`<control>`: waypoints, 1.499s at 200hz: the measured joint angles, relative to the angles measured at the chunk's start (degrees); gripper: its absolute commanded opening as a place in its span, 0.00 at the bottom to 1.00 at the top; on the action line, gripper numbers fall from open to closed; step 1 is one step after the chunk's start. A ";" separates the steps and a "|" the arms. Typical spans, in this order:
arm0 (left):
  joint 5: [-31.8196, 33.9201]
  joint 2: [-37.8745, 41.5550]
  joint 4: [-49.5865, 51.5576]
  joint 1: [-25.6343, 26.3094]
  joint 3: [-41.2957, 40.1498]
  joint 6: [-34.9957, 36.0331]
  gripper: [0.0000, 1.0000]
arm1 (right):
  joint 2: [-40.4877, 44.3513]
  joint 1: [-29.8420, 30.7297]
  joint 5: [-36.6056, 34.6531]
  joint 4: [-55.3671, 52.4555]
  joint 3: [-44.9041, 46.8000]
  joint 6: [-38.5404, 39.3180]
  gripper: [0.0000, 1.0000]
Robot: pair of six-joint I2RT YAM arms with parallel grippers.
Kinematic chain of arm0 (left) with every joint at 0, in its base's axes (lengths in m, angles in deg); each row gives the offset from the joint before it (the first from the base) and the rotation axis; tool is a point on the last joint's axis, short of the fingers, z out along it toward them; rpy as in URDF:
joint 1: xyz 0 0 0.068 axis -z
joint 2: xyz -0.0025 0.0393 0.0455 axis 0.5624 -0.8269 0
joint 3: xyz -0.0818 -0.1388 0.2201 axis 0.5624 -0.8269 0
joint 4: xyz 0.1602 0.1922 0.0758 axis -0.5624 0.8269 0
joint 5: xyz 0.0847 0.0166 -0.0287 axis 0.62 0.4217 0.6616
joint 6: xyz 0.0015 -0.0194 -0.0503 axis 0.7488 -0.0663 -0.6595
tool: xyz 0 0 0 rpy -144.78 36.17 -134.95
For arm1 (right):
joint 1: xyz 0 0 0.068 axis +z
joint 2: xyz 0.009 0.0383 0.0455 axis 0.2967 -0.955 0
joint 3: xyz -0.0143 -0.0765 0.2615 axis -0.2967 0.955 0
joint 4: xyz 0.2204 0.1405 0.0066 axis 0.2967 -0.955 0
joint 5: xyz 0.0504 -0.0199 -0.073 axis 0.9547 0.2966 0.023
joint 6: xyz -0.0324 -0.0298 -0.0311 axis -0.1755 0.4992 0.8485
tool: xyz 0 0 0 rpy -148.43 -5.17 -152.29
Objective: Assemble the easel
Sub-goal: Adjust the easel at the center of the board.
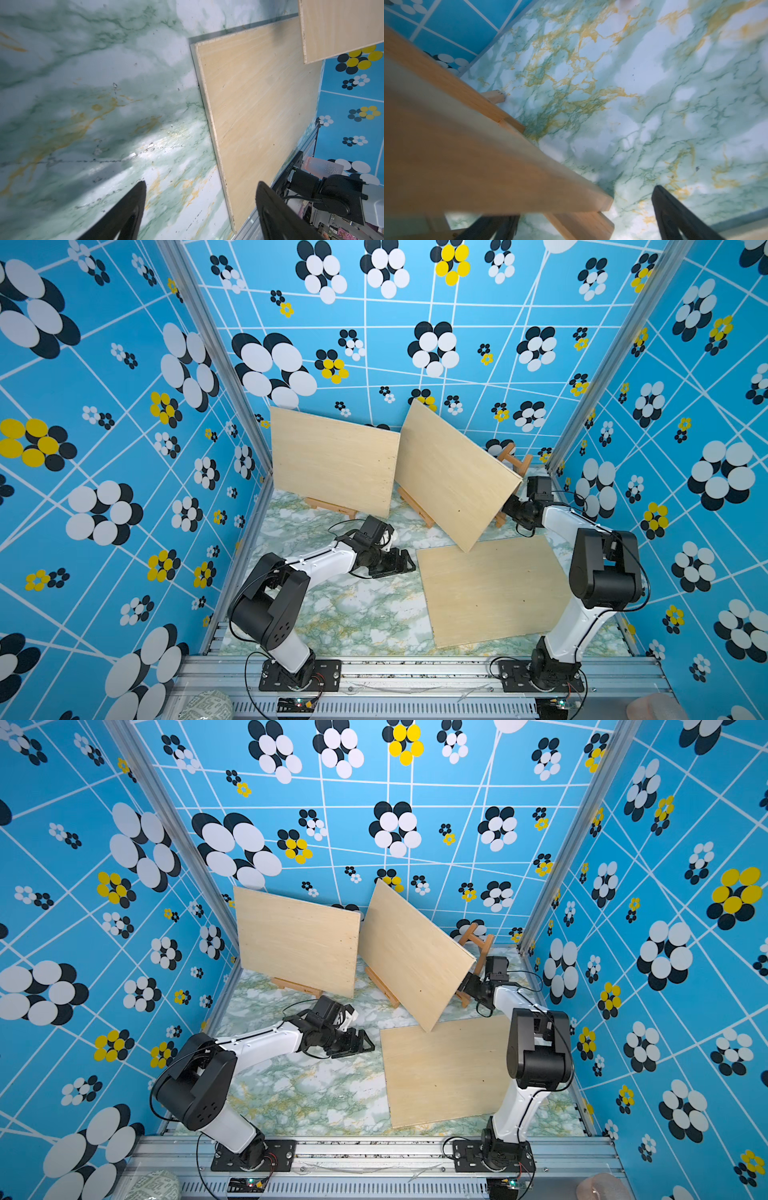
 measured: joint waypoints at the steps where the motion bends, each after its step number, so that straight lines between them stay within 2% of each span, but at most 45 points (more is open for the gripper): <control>1: 0.00 0.00 -0.02 -0.04 0.00 -0.04 0.85 | 0.00 0.00 -0.15 -0.04 -0.04 0.04 0.99; 67: -1.90 0.00 -2.51 -1.44 -1.66 -1.46 0.84 | -0.42 -0.04 -10.38 -5.33 -1.27 4.96 0.99; 108: -2.38 0.00 -2.91 -1.46 -1.66 -1.46 0.85 | -0.37 -1.77 -11.80 -6.36 -1.16 6.10 0.99; 164: -2.58 0.00 -2.89 -1.70 -1.66 -1.44 0.84 | 0.50 -7.61 -11.67 -6.51 0.48 6.43 0.99; 216: -3.02 -1.05 -2.67 -1.44 -0.59 -1.40 0.85 | 3.32 -9.90 -7.26 -6.73 1.73 6.34 1.00; 258: -3.02 -2.38 -2.62 0.44 0.02 -1.44 0.86 | 14.34 -11.02 -2.78 -7.15 6.78 3.93 0.99; 278: -2.97 -2.89 -2.29 1.95 0.57 -1.46 0.86 | 19.30 -15.89 -0.83 -7.43 10.03 0.61 1.00; 300: -2.95 -2.91 -2.32 3.87 0.79 -1.49 0.86 | 21.24 -24.79 3.32 -6.88 16.87 -3.43 1.00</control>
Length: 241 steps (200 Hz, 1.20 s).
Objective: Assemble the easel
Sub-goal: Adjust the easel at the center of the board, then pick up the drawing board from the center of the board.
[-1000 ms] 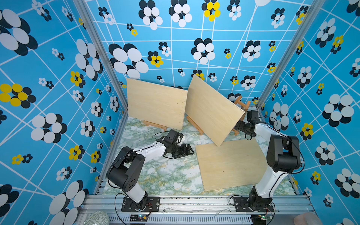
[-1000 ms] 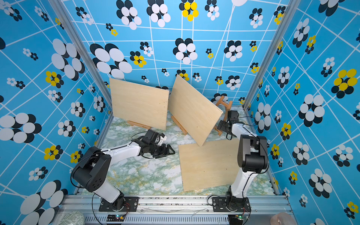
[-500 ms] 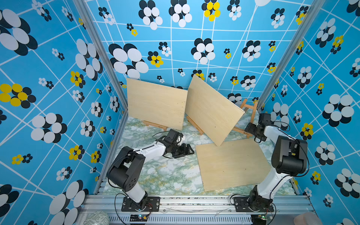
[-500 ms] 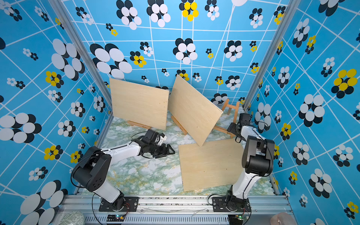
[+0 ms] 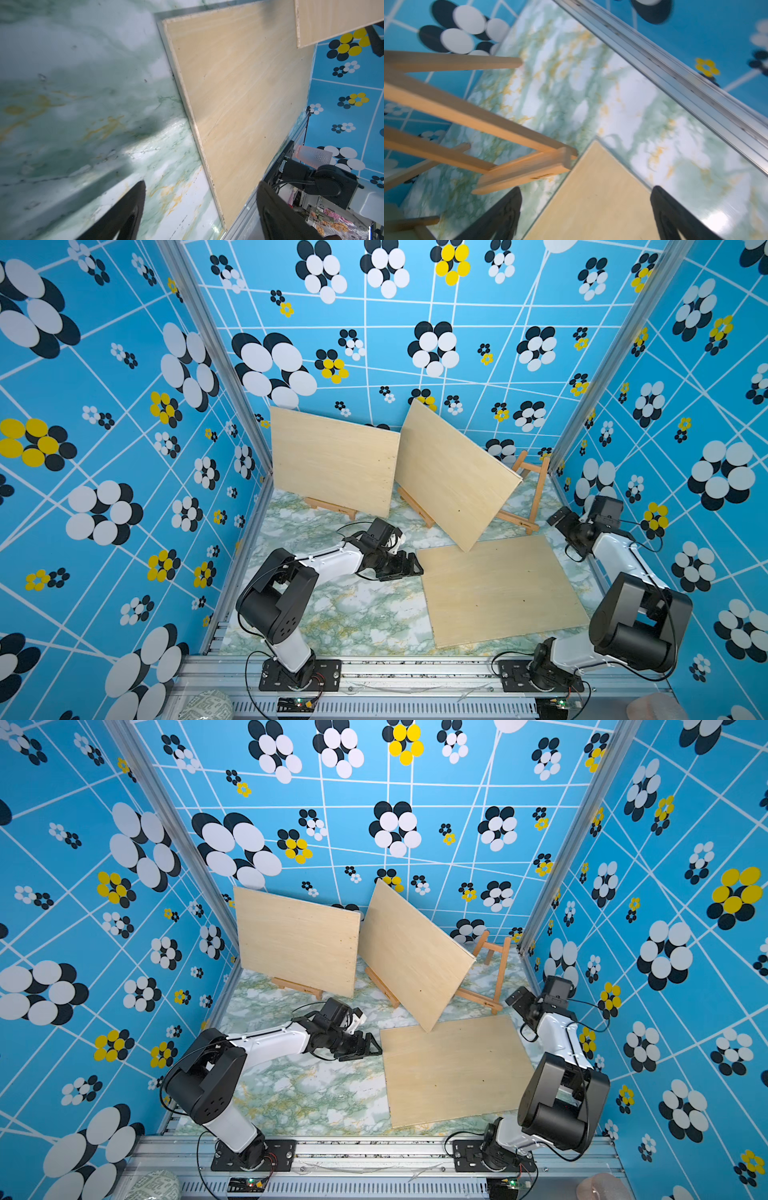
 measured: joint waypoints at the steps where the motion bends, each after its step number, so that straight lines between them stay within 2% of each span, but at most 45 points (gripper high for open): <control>1: 0.00 0.00 0.00 0.07 0.00 -0.02 0.86 | 0.00 -0.28 0.22 0.04 0.26 -0.11 0.99; 19: 0.00 0.00 0.00 1.18 0.00 -0.42 0.86 | -1.42 -6.45 3.08 -0.11 6.47 -2.14 1.00; 37: -0.02 -0.17 0.00 1.57 0.07 -0.44 0.86 | -2.03 -9.01 4.31 -0.81 8.79 -2.34 1.00; 130: -0.07 -4.72 -0.66 4.33 2.01 -0.90 0.86 | -2.27 -9.01 4.74 -4.85 8.31 2.95 1.00; 205: 0.17 -6.54 0.35 4.15 4.50 -0.85 0.86 | 10.82 -8.70 6.82 -10.80 16.57 1.73 0.99; 241: 0.63 -5.51 0.94 3.80 3.67 -0.39 0.86 | 16.33 -2.82 12.02 -14.40 20.24 -2.32 0.99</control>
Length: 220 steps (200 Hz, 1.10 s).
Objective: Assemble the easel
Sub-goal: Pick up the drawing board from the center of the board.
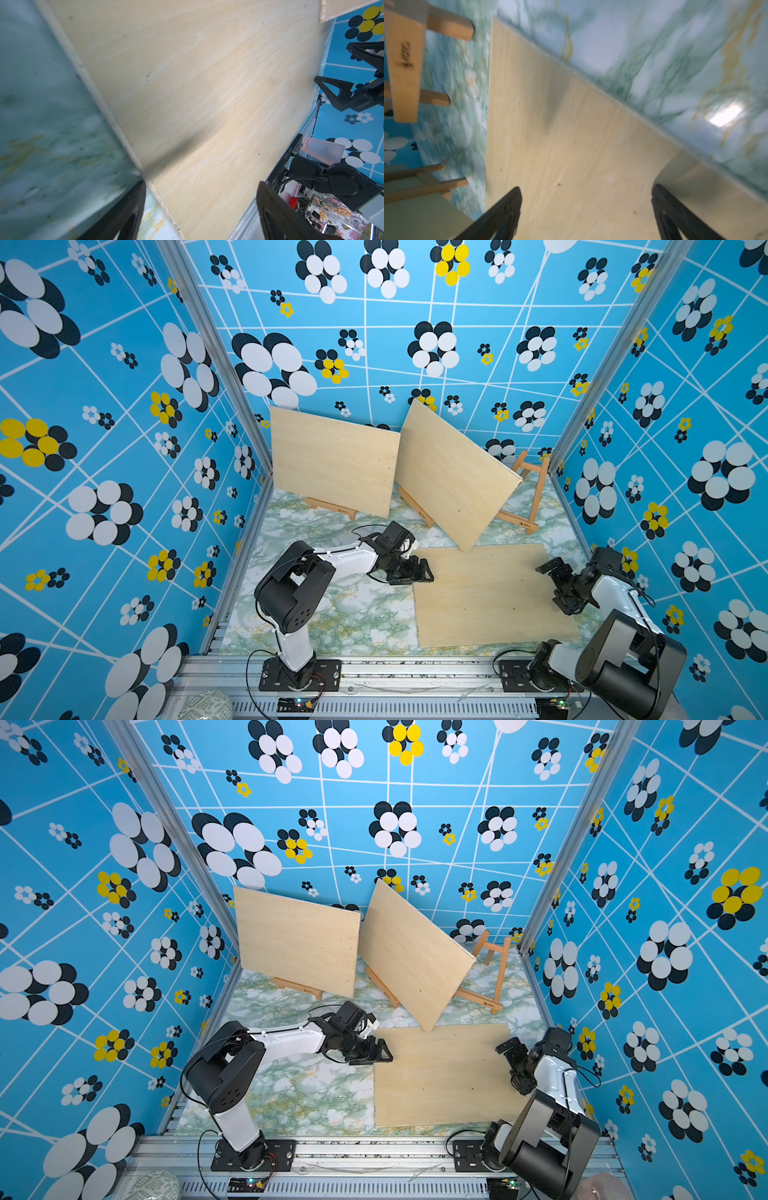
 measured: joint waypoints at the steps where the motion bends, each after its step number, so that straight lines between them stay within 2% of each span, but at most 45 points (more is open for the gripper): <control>1: 0.00 0.11 0.02 -0.04 -0.15 0.00 0.86 | 0.09 0.15 0.09 0.00 0.09 -0.13 0.99; 44: 1.29 4.66 3.48 -3.21 -3.78 1.36 0.86 | 4.98 5.44 4.39 2.27 4.26 -4.92 0.99; 77: 1.90 6.95 4.68 -4.15 -4.59 1.68 0.86 | 7.32 5.95 -3.04 -0.28 4.09 -4.09 0.99; 98: 1.81 7.04 4.33 -4.13 -4.59 1.44 0.86 | 3.43 4.52 -7.82 0.07 1.60 -2.14 0.99; 137: 1.46 6.47 4.48 -4.13 -3.41 1.25 0.88 | -6.73 -0.44 -11.93 2.03 -5.07 1.11 0.99; 190: 1.51 4.44 3.37 -3.52 -0.85 0.57 0.90 | -12.50 -0.98 -16.48 2.08 -9.90 5.03 1.00; 220: 1.51 2.78 2.84 -2.93 -0.85 -0.35 0.92 | -16.11 -1.01 -16.35 2.16 -10.91 6.99 1.00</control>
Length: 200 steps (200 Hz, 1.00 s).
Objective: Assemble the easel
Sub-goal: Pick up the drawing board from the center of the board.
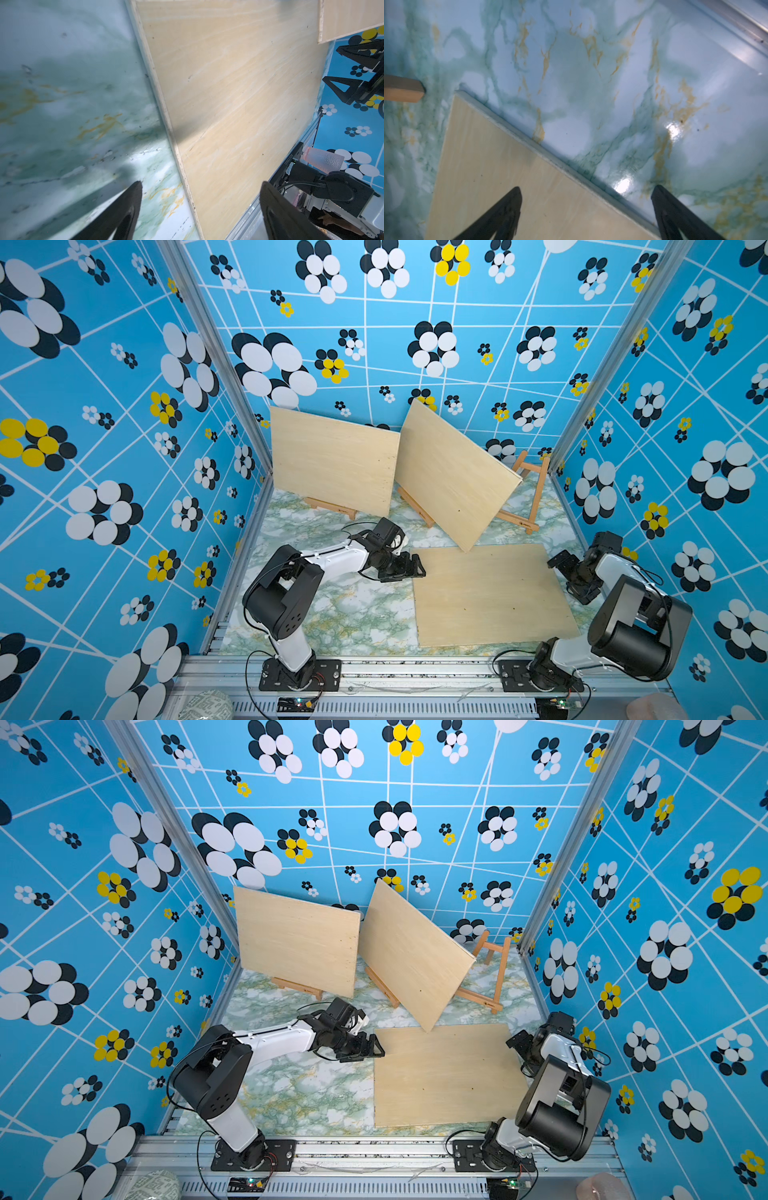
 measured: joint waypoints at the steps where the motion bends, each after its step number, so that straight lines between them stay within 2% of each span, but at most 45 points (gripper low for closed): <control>1: 0.00 -0.07 -0.02 0.00 0.00 -0.07 0.93 | -0.09 0.00 0.02 0.00 0.00 0.07 1.00; 107: -0.04 -1.01 -2.08 0.37 0.00 -1.22 0.95 | 1.38 3.30 6.25 4.26 2.45 1.88 1.00; 141: 0.22 -1.01 -2.84 0.37 -0.26 -1.62 0.95 | 2.89 5.44 12.09 7.93 5.07 0.57 0.99; 200: 2.45 0.92 -0.52 -0.98 -1.44 -1.36 0.95 | 6.64 9.22 13.55 13.42 9.51 -1.57 0.99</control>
